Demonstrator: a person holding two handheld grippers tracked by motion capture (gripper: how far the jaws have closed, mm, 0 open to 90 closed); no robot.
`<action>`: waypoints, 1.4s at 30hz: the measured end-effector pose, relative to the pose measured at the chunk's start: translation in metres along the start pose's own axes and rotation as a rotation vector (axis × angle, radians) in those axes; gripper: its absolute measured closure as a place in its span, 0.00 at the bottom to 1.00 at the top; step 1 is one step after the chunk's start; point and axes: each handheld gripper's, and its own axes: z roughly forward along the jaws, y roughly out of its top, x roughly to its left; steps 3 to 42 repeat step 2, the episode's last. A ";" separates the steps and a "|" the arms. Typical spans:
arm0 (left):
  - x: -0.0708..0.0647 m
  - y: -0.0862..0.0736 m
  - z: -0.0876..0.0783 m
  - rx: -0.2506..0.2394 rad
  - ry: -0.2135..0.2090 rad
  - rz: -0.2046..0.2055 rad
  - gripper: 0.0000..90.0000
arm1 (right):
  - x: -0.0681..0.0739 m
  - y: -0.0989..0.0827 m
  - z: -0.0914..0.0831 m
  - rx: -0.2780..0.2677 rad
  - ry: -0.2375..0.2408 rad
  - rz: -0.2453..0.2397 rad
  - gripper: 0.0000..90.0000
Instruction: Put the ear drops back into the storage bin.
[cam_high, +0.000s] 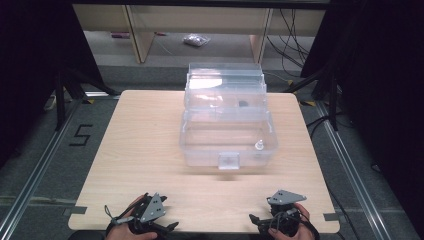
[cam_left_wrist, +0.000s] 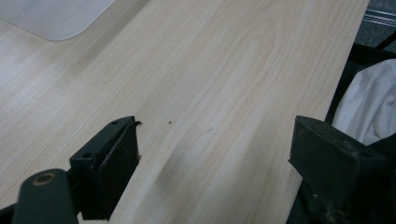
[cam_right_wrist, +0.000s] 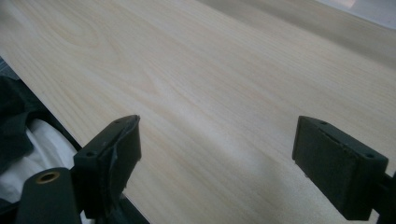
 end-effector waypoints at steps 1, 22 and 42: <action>0.000 0.000 0.000 -0.003 -0.004 -0.003 0.17 | 0.000 0.000 0.000 0.011 0.001 0.009 0.18; 0.001 0.000 0.000 -0.003 -0.003 -0.003 0.17 | 0.000 0.000 0.000 0.009 -0.002 0.007 0.18; 0.001 0.000 0.000 -0.003 -0.003 -0.003 0.17 | 0.000 0.000 0.000 0.009 -0.002 0.007 0.18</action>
